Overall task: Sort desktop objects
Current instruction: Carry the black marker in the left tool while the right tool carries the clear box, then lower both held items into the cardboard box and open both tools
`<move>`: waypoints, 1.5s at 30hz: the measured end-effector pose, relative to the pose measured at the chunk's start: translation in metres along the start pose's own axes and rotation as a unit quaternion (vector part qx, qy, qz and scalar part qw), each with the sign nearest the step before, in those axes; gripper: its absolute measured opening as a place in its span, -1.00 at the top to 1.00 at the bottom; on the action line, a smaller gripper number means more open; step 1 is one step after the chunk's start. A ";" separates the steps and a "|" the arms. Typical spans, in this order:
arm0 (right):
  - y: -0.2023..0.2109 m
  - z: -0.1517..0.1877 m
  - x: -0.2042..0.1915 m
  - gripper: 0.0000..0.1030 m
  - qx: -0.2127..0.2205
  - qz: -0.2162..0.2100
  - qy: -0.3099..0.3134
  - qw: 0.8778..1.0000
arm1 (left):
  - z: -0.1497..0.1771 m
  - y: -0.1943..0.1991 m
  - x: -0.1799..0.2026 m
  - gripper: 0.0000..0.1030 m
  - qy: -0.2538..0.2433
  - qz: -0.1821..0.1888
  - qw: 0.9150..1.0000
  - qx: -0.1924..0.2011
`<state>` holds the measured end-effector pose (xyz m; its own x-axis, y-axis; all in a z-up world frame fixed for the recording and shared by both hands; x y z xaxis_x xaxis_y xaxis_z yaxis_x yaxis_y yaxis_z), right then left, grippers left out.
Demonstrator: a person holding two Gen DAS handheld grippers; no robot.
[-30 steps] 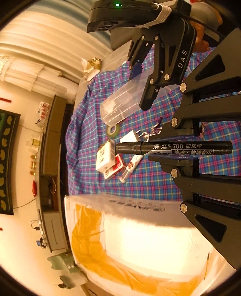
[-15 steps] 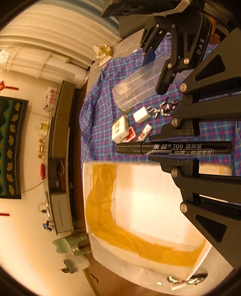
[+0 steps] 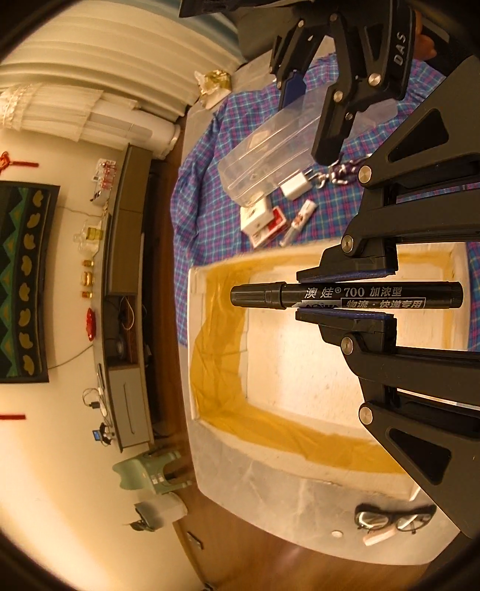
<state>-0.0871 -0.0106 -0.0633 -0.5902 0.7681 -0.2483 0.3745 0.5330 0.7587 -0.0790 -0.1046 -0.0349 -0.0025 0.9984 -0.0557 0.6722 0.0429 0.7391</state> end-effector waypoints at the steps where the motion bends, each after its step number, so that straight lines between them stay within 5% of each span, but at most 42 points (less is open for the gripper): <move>1: -0.001 -0.002 -0.003 -0.03 -0.001 -0.002 0.001 1.000 | 0.000 -0.002 -0.003 0.74 0.006 0.003 1.000 -0.001; 23: -0.061 -0.049 -0.064 -0.03 -0.041 -0.012 0.046 0.998 | -0.004 -0.035 -0.079 0.74 0.110 0.020 0.994 -0.009; 45: -0.124 -0.062 -0.066 -0.03 -0.096 -0.002 0.050 0.994 | -0.004 -0.075 -0.114 0.74 0.191 0.032 0.980 -0.041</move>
<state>-0.1392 -0.1492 -0.1039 -0.6632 0.7221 -0.1968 0.2355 0.4509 0.8609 -0.1318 -0.2213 -0.0811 -0.2496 0.9388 0.2374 0.6191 -0.0338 0.7846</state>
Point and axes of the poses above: each gripper's, at about its wrist camera, not at the fingertips, and y roughly against the way its jaws point, x to its right, z to its underside, the point moved 10 cm from there along -y, roughly the way its jaws point, and after that the axes turned 8 degrees about -y, right-handed, at the moved point
